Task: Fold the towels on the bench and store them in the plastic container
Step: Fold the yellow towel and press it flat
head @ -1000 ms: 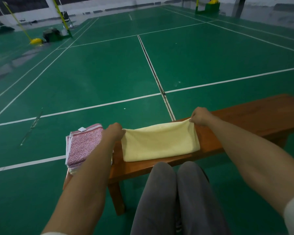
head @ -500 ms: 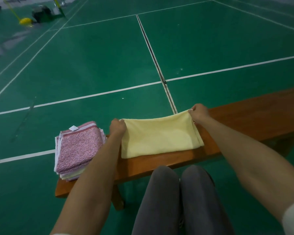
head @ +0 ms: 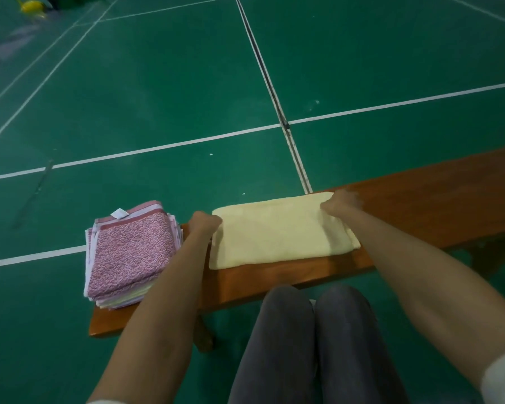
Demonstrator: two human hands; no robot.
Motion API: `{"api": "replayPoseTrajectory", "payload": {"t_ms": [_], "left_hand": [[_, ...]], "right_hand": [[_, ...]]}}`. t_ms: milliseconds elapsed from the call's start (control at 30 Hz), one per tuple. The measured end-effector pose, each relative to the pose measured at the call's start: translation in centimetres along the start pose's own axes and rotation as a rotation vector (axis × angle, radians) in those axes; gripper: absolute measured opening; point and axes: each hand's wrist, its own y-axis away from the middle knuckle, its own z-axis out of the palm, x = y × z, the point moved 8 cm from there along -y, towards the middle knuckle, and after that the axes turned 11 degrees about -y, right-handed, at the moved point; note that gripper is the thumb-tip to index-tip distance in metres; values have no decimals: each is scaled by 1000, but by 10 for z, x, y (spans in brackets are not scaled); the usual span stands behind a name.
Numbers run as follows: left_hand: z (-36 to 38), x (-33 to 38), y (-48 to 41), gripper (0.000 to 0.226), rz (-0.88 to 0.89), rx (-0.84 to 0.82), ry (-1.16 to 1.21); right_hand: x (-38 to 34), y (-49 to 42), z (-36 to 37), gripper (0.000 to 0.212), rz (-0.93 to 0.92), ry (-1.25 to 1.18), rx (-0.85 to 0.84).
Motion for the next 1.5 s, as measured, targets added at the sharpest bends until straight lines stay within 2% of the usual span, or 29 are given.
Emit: {"api": "replayPoseTrajectory", "payload": {"t_ms": [133, 200, 267, 333, 400, 533, 633, 700, 767, 867, 933, 1000, 1067, 1133, 1267, 1400, 1500], "left_hand": [[8, 11, 12, 77, -5, -163, -7], [18, 14, 19, 91, -3, -248, -24], [27, 12, 23, 96, -16, -292, -54], [29, 11, 25, 95, -22, -265, -49], [28, 11, 26, 94, -24, -244, -42], [26, 11, 23, 93, -27, -289, 67], [21, 18, 28, 93, -12, -260, 166], [16, 29, 33, 88, 26, -203, 204], [12, 44, 42, 72, 87, -165, 223], [10, 68, 55, 49, 224, -138, 105], [8, 82, 68, 38, 296, -138, 38], [9, 93, 77, 37, 326, -152, 12], [14, 98, 85, 44, 314, -211, 37], [18, 102, 91, 49, 292, -253, 66], [28, 120, 105, 41, 333, -234, 21], [38, 153, 122, 24, 460, -157, -67], [45, 175, 135, 15, 512, -131, -91]], "right_hand": [[-8, 15, 10, 91, 60, -57, -89], [-11, 24, 10, 85, 53, -11, -125], [-8, 24, 13, 74, 48, -8, -132], [-2, 28, 12, 75, 63, -8, -117], [-1, 33, 4, 76, 53, -13, -8], [-23, 54, -10, 72, -137, 45, 172], [-46, 76, 5, 65, -247, 121, 130], [-63, 87, 23, 44, -320, 72, 43], [-79, 101, 39, 19, -399, -97, -89], [-92, 123, 56, 34, -383, -446, -371], [-94, 139, 67, 46, -338, -509, -573], [-91, 149, 72, 51, -313, -536, -703], [-81, 149, 67, 54, -290, -600, -738], [-72, 148, 62, 65, -284, -644, -761], [-59, 155, 49, 82, -277, -718, -862], [-57, 159, 31, 64, -317, -714, -853], [-48, 155, 15, 58, -287, -747, -831]]}}
